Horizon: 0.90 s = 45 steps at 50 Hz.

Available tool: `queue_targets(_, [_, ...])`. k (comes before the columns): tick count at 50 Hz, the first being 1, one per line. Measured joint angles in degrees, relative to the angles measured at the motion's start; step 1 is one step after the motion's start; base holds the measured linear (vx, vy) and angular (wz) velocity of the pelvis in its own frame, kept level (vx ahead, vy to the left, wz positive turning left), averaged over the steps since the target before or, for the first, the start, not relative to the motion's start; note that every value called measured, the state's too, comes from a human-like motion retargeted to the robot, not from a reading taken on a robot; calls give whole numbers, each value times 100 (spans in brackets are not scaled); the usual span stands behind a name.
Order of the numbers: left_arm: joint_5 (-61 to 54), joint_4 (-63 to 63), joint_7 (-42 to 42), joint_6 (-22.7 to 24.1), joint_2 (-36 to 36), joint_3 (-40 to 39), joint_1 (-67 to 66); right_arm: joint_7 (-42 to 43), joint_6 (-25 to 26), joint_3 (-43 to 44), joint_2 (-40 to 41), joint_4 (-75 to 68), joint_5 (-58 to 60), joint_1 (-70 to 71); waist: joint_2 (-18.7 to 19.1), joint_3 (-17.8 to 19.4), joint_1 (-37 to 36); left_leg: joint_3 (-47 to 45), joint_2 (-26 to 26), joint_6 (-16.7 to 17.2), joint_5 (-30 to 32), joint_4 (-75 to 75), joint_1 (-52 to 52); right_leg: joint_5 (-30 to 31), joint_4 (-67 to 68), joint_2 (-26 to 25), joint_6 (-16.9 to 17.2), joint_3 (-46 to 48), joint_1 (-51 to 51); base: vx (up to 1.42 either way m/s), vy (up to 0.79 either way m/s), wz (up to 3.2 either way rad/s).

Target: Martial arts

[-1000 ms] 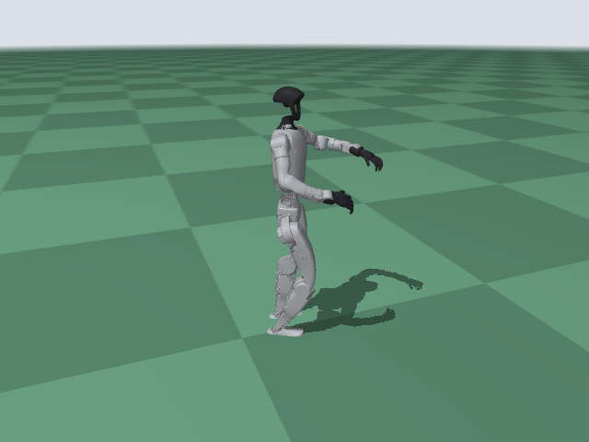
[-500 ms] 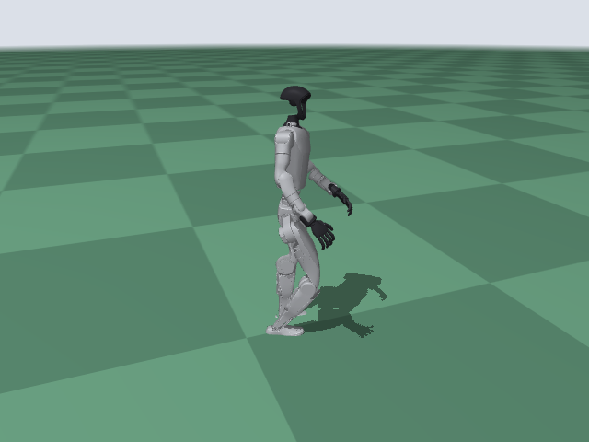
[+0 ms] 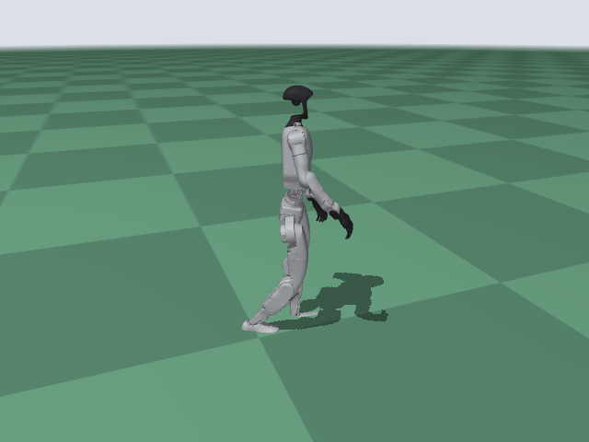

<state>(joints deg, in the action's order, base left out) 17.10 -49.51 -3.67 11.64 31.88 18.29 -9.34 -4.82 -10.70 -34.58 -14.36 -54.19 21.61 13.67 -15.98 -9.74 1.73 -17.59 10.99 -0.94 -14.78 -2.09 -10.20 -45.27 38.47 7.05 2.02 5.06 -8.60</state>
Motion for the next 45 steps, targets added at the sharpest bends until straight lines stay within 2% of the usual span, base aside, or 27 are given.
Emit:
queue_targets(8, [-159, -391, -158, -145, -65, -155, -277, -73, 155, -88, 7, -504, 89, 523, 250, 46, -308, -247, -222, 85, 138, -11, -207, 24, -636, -164, -139, 241, 106, -12, -3, -9])
queue_targets(18, [-171, -663, -446, -289, -332, 42, -331, -146, 311, -36, 88, -1026, 105, 975, 611, 156, -455, -483, -500, 101, 53, 94, -420, 202, -1098, -394, -235, 393, 212, -7, -4, -9])
queue_targets(32, [-275, -716, -545, -408, -502, 362, -205, -193, 426, 171, 206, -1190, -97, 740, 971, 157, -512, -679, -916, 12, -546, 969, -1006, 479, -1522, -634, -281, 467, 254, -1, -1, -1])
queue_targets(45, [-310, -725, -497, -456, -563, 541, -186, -226, 480, 400, 247, -1123, -337, 157, 1330, 135, -538, -613, -1580, 41, -1259, 2388, -1610, 784, -2038, -1038, -360, 361, 479, -2, -3, -22])
